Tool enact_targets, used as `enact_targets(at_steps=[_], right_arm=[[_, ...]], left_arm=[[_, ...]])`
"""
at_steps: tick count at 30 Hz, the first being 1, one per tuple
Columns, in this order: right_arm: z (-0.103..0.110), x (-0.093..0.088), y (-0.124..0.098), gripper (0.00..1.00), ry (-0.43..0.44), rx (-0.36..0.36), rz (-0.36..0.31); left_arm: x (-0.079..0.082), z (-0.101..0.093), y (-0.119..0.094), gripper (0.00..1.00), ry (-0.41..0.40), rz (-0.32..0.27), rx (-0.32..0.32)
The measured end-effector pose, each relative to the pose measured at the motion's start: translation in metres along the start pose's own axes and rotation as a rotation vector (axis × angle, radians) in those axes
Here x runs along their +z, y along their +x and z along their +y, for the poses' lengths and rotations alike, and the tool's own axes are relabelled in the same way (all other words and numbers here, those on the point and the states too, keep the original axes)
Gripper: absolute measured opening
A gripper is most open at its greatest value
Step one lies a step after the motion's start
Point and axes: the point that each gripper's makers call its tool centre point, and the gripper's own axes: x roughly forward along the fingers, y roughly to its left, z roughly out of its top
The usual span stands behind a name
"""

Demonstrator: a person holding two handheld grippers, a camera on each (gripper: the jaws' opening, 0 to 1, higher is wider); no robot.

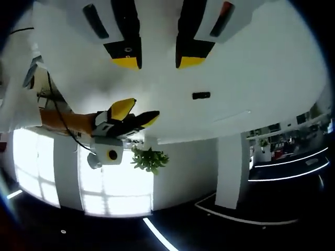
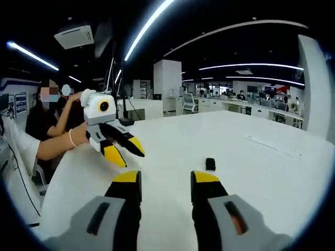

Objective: Snap the two parts of the plastic buckle together until the buckle closes and remains connected.

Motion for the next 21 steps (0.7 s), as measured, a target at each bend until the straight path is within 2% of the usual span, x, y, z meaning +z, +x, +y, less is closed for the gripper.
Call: enact_targets(at_steps=[6, 10, 13, 18, 21], right_arm=[[0.009, -0.002, -0.019, 0.37, -0.011, -0.072, 0.017], [0.019, 0.006, -0.030, 0.39, -0.026, -0.089, -0.005], [0.024, 0.012, -0.039, 0.42, -0.072, -0.115, -0.024], [0.039, 0.020, -0.058, 0.52, -0.052, -0.112, -0.059], [0.049, 0.020, -0.066, 0.61, -0.052, -0.116, -0.073]], left_arm=[[0.005, -0.004, -0.014, 0.29, 0.025, -0.001, 0.085], [0.016, -0.008, -0.023, 0.34, 0.007, -0.069, 0.126], [0.020, -0.015, -0.030, 0.40, -0.018, -0.100, 0.133], [0.021, -0.027, -0.040, 0.42, -0.020, -0.116, 0.137], [0.026, -0.037, -0.045, 0.48, -0.026, -0.147, 0.125]])
